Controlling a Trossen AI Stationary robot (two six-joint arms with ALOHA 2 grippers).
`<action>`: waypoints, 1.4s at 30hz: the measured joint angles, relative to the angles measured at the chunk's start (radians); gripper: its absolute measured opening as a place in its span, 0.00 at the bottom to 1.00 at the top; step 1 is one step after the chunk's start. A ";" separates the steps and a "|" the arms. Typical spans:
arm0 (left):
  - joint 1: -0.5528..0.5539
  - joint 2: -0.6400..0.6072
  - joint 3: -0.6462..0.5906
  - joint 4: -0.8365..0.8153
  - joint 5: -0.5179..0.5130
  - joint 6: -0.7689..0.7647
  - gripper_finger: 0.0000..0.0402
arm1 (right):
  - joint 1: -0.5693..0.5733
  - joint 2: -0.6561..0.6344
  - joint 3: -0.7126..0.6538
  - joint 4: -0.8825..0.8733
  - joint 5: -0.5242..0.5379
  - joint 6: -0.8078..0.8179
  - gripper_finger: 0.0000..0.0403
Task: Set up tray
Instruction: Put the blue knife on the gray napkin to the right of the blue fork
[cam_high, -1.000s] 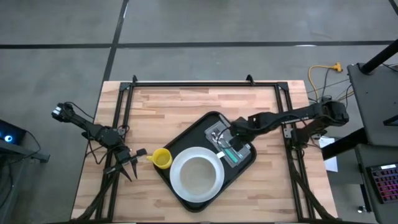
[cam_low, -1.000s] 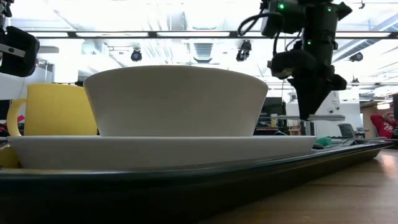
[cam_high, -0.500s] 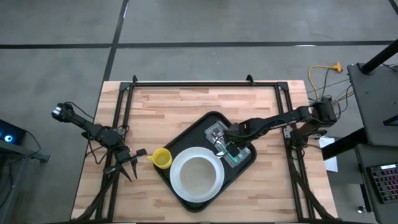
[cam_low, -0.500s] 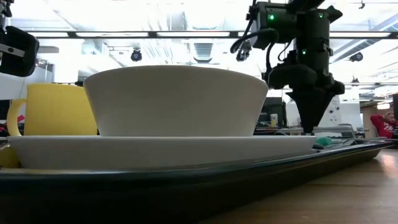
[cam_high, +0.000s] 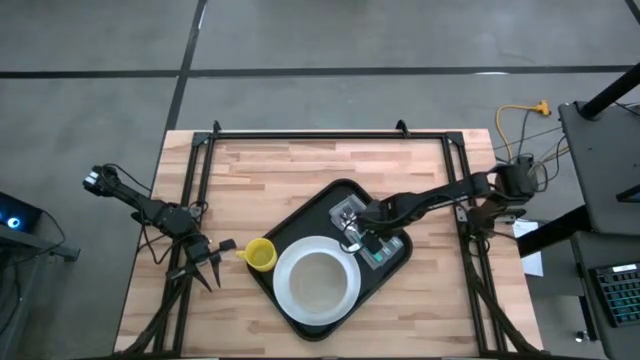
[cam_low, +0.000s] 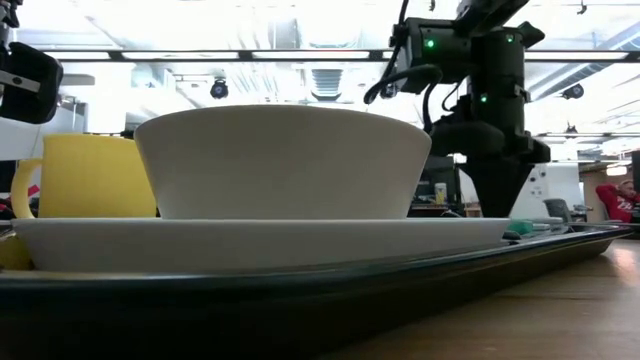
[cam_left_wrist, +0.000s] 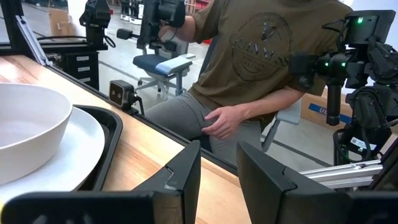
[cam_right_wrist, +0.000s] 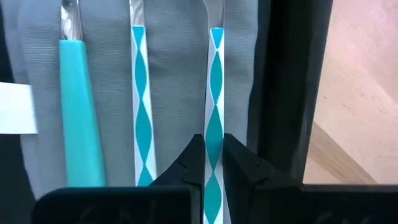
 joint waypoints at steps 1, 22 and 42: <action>0.000 0.000 0.000 0.000 0.000 0.000 0.22 | 0.000 0.005 0.000 0.001 0.000 0.000 0.05; 0.000 0.000 0.000 0.000 -0.001 0.000 0.22 | 0.000 0.025 -0.001 0.004 -0.005 0.025 0.05; 0.000 0.000 0.000 0.000 -0.004 0.000 0.22 | -0.002 0.017 0.003 0.001 -0.082 0.004 0.26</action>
